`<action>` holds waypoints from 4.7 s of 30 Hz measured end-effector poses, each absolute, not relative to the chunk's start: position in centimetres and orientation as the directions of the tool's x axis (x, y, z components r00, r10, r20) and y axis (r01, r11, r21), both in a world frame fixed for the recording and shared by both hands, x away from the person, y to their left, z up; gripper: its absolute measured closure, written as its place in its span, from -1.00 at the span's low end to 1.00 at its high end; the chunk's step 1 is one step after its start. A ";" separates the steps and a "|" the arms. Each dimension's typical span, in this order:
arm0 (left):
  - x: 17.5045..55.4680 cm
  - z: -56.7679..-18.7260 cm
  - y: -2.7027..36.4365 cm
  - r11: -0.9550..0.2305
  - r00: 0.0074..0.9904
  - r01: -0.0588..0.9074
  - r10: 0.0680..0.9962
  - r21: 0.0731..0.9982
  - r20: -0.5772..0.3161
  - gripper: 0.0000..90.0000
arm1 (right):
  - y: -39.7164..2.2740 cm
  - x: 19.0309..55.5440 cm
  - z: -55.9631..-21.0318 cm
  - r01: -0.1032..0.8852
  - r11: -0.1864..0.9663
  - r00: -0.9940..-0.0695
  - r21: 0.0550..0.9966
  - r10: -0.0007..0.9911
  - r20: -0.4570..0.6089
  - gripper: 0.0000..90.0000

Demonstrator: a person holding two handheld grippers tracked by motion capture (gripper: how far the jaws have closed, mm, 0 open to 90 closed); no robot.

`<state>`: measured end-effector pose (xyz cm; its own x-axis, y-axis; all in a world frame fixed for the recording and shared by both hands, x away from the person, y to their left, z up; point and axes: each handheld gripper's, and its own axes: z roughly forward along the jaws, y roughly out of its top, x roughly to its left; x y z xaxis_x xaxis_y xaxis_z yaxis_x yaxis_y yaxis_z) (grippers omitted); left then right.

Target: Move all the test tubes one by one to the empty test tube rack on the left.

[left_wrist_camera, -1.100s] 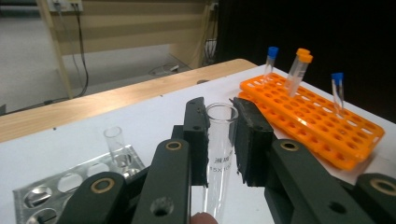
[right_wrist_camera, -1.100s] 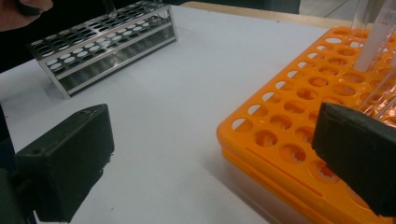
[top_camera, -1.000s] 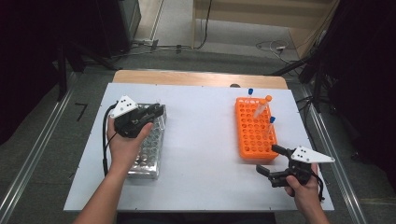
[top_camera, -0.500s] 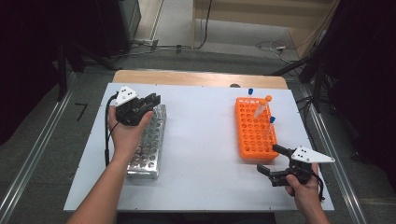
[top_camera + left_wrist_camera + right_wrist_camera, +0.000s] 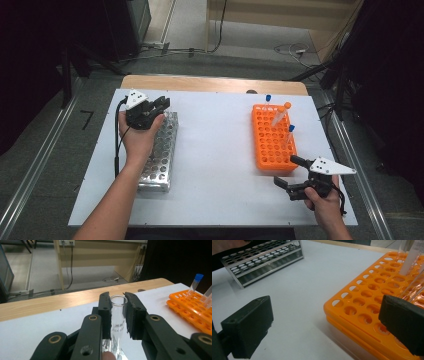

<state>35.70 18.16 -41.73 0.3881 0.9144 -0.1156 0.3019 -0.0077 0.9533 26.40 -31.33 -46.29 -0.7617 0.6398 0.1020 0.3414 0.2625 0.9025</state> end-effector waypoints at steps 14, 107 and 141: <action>35.6 -42.3 17.5 -0.086 0.388 0.402 0.918 0.912 -0.085 0.70 | -31.4 26.5 -46.4 0.344 0.262 -0.757 0.902 0.645 0.102 -1.00; 25.7 -43.0 15.2 -0.050 0.654 0.303 0.738 0.952 -0.170 -1.00 | -31.5 35.9 -47.7 0.534 0.072 -0.441 0.843 0.874 0.205 0.04; 25.4 -42.3 13.5 -0.068 0.709 0.289 0.685 0.955 -0.166 -1.00 | -27.8 32.6 -44.7 0.342 0.137 -0.580 0.930 0.809 0.094 0.67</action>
